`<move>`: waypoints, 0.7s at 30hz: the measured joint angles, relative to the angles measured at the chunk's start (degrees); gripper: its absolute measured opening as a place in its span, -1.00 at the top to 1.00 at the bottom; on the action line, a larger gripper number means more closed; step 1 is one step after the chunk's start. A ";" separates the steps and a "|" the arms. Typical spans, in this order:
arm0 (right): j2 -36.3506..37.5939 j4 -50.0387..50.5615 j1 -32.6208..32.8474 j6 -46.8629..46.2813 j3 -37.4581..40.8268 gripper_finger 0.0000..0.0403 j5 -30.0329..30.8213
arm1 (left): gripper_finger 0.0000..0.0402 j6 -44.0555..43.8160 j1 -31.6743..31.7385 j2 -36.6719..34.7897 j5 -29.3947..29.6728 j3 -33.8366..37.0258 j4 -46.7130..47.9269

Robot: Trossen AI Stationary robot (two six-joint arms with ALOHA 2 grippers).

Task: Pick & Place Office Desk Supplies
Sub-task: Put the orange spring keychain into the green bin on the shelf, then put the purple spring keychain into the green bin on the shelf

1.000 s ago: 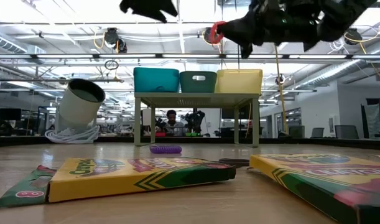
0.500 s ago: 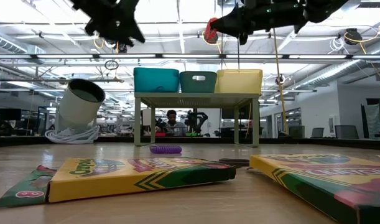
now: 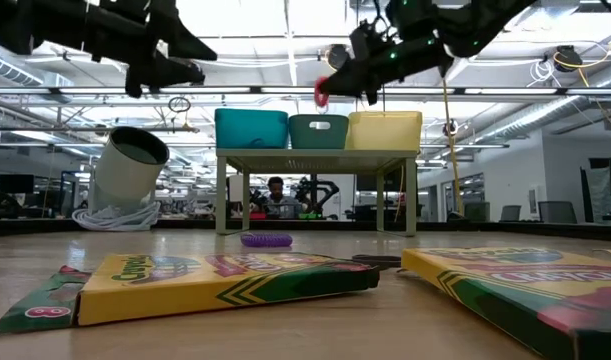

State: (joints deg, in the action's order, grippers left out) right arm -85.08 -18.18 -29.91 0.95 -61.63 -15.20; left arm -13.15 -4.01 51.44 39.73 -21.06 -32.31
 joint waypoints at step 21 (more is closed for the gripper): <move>-0.71 2.20 -0.78 -2.35 0.02 0.14 0.04 | -0.24 -1.37 0.31 1.05 -0.25 1.05 -0.33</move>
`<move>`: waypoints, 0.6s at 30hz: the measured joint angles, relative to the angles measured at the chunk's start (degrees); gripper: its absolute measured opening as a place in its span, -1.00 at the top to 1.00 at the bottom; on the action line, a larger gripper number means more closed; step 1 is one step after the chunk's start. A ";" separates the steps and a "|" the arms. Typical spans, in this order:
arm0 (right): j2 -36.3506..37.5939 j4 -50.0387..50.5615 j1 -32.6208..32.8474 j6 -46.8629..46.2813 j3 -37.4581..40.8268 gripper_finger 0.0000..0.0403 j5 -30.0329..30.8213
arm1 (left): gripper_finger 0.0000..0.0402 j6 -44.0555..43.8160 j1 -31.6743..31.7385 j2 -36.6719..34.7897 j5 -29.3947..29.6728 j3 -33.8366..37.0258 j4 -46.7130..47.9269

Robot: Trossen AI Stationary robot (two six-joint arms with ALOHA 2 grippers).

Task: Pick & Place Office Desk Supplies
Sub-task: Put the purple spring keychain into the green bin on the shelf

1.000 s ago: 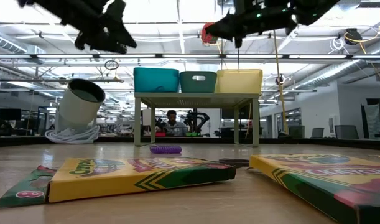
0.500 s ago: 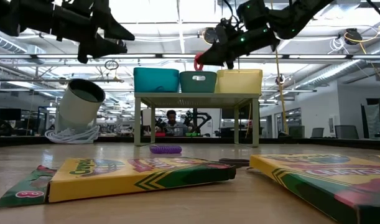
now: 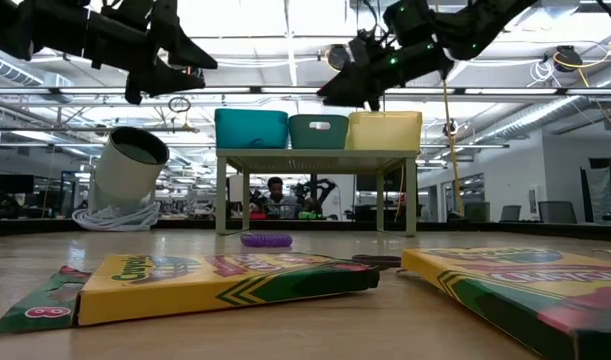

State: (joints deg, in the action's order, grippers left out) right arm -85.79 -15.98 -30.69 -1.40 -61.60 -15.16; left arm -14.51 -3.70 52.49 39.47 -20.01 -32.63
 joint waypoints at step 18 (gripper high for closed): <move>19.52 13.09 6.18 6.99 2.83 0.02 -3.15 | -0.24 -9.18 -0.39 2.61 -17.76 -0.07 5.09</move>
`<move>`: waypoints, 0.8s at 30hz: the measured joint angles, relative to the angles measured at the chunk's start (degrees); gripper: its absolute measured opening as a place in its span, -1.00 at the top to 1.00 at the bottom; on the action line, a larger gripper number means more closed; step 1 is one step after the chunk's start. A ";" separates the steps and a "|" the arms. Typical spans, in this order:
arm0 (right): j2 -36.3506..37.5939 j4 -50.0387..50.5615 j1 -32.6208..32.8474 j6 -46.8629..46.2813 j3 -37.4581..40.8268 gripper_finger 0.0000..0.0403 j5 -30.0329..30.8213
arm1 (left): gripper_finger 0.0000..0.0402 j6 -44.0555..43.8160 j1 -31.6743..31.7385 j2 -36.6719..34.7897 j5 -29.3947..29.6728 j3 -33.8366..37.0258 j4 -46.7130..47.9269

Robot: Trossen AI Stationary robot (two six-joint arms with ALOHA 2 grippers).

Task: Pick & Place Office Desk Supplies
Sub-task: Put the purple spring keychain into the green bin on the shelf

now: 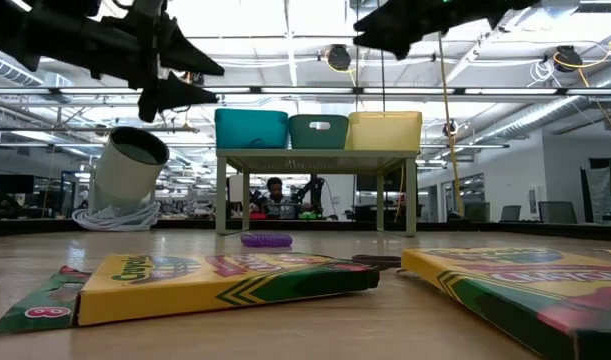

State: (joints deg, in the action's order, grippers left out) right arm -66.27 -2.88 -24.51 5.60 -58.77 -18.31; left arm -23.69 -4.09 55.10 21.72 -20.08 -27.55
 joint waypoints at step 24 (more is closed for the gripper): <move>11.97 -24.12 6.82 2.82 24.21 0.06 0.11 | -0.24 2.71 -3.81 45.04 -5.19 -16.22 0.45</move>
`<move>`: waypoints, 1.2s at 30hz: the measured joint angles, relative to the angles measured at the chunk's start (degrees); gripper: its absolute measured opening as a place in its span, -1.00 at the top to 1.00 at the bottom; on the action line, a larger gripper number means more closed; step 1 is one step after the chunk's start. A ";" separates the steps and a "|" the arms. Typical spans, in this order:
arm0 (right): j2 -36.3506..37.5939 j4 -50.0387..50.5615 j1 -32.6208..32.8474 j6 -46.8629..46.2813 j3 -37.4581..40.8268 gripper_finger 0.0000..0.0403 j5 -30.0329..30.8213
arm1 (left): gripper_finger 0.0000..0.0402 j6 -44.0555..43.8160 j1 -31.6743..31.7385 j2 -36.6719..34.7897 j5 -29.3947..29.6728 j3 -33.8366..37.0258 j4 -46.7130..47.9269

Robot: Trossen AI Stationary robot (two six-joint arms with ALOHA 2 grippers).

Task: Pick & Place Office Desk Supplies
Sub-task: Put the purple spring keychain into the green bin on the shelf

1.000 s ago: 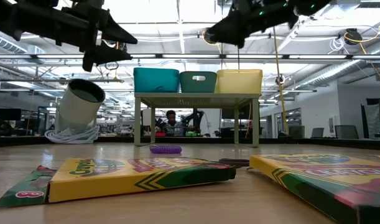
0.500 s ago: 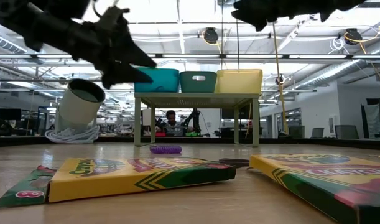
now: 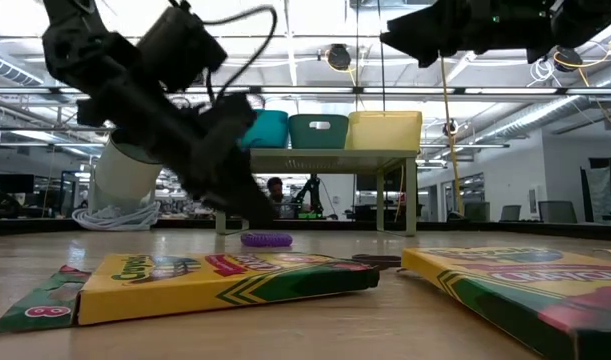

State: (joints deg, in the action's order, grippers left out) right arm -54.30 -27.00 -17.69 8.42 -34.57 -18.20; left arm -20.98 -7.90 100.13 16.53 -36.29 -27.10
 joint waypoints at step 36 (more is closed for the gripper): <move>-0.02 0.55 -0.02 -2.25 3.15 0.15 0.00 | 0.95 18.50 1.66 -1.82 5.13 -6.15 3.33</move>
State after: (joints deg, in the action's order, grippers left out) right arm -54.33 -26.45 -17.72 6.17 -31.42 -18.20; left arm -2.48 -6.24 98.32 21.65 -42.44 -23.77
